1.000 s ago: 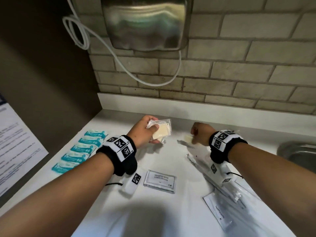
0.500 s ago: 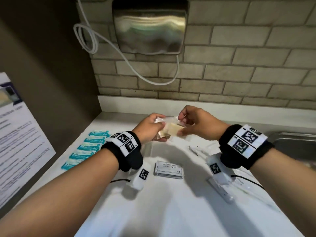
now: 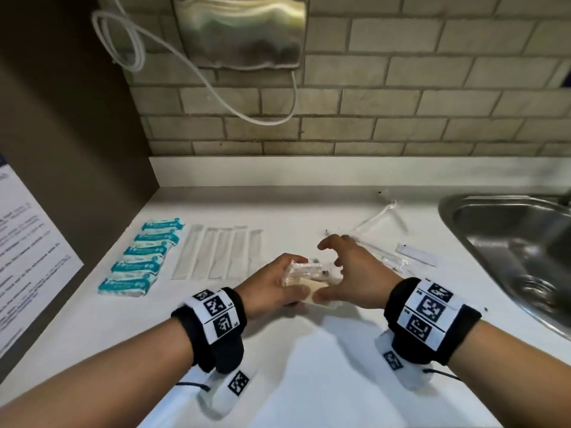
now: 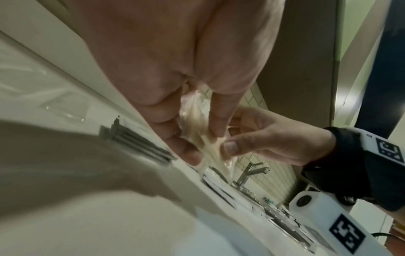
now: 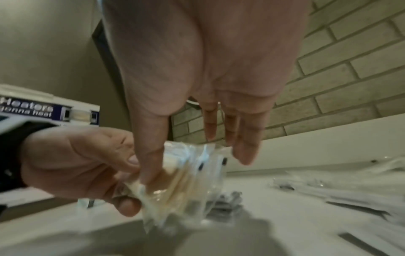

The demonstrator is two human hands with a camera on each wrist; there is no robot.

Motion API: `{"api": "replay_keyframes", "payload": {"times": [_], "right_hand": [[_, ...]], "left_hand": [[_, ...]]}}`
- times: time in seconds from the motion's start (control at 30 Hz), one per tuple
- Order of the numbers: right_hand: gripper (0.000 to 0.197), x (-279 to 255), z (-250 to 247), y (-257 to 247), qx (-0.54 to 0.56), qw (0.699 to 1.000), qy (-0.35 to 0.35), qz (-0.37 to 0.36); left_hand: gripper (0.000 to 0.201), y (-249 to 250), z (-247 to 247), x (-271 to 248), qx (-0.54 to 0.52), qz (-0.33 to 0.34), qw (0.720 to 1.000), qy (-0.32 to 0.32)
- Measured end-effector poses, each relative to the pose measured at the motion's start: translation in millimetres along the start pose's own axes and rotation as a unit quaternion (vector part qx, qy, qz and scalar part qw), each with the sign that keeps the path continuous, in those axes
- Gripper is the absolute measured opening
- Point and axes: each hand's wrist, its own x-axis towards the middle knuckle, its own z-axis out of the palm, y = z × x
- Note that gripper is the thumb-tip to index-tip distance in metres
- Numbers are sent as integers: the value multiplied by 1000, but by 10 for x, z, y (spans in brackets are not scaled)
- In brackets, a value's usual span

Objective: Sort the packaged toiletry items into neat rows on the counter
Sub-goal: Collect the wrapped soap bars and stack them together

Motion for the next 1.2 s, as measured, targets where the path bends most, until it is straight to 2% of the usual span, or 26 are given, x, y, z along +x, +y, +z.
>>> {"api": "replay_keyframes", "payload": {"times": [0.1,0.2,0.27,0.33,0.4,0.43,0.53,0.6,0.67,0.8,0.87,0.97,1.03,1.1,1.13,1.2], "right_hand": [[91,-101,81,88,-75,995,-58,33],[56,-160,158,119,-108,986,-128,25],[44,-220,203,155,-150,977,-148,20],[43,-266,232,185,-188,972,-144,6],[39,-284,229,185,-234,963,-135,-20],[37,-273,208,167,-257,957,-132,-32],[35,-209,186,115,-301,941,-146,-46],[32,-150,200,82,-311,936,-159,-36],[29,-92,227,57,-322,933,-158,-23],[32,-56,265,92,-311,940,-140,-19],[37,-90,262,171,-297,948,-111,-37],[45,-160,234,357,-289,951,-67,-86],[53,-192,226,455,-275,953,-61,-107],[58,-195,224,526,-244,961,-77,-108],[61,-191,222,546,-231,964,-83,-104],[65,-181,237,568,-226,965,-89,-96]], "left_hand": [[54,-130,120,6,-18,2,1000,-26],[58,-181,225,11,51,3,996,-70],[54,-223,297,14,117,1,988,-102],[45,-228,340,12,238,12,965,-107],[41,-188,356,10,379,23,921,-90],[41,-140,365,12,424,17,902,-80],[45,-52,417,51,482,-14,873,-69],[49,-33,472,103,483,-37,873,-48],[50,-21,550,136,460,-51,886,-22],[20,-20,650,139,414,-20,910,17],[18,0,618,97,447,-18,894,11],[23,13,509,52,536,-36,843,16],[37,51,466,17,530,-40,847,24],[70,78,472,-4,503,-44,863,31],[77,75,486,11,491,-40,870,27],[73,40,550,36,500,-45,865,0]]}}
